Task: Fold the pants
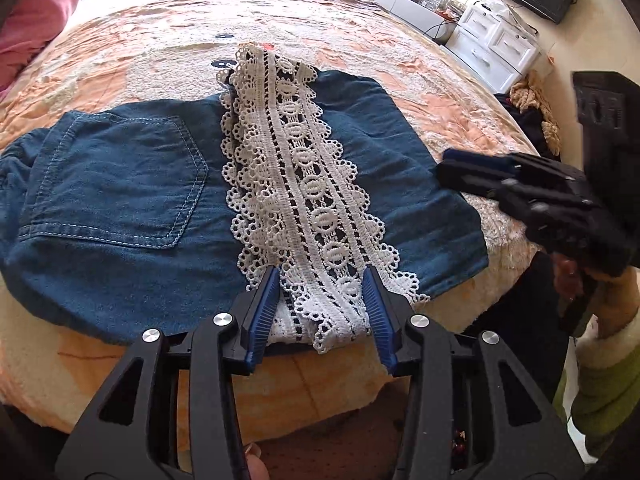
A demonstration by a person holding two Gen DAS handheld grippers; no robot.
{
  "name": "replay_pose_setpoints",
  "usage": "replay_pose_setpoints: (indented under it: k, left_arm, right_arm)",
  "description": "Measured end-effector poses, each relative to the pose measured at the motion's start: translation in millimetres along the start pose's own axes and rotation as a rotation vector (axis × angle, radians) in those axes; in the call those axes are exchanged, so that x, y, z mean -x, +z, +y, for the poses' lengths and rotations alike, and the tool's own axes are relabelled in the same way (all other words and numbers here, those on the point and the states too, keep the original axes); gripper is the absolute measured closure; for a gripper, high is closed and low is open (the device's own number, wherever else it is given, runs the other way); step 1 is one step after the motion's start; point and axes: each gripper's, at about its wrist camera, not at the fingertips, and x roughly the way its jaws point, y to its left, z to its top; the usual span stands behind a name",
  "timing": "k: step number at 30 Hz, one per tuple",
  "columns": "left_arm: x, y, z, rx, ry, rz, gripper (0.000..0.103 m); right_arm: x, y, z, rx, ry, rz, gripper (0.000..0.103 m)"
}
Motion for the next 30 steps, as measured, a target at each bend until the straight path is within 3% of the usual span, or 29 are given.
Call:
replay_pose_setpoints:
  k: [3,6,9,12,15,22,30]
  left_arm:
    - [0.3,0.6,0.1,0.001,-0.007,0.0,0.067]
    - [0.4,0.9,2.0,0.004,-0.017,0.001,0.067]
    - [1.6,2.2,3.0,0.009,-0.024,0.0,0.066]
    - [4.7,2.4,4.7,0.017,0.003,-0.007,0.047]
    - [8.2,0.1,7.9,0.032,-0.009,-0.015,0.047]
    - [25.2,-3.4,11.4,0.036,-0.002,-0.051,0.04]
    - [46.3,-8.4,20.7,0.064,0.0,-0.097,0.035]
  right_arm:
    - [-32.6,-7.3,5.5,0.013,-0.049,0.083,0.07]
    - [-35.2,-15.6,6.5,-0.005,-0.051,0.034,0.068]
    - [-26.2,-14.2,-5.1,-0.087,0.015,0.03,0.063]
    - [-14.0,-11.4,-4.4,-0.087,0.012,0.013,0.056]
    - [-2.3,-10.6,-3.0,-0.097,0.008,-0.005,0.053]
    - [12.4,-4.5,-0.7,-0.109,-0.022,-0.03,0.036]
    - [42.3,-21.7,-12.1,-0.162,-0.093,-0.061,0.036]
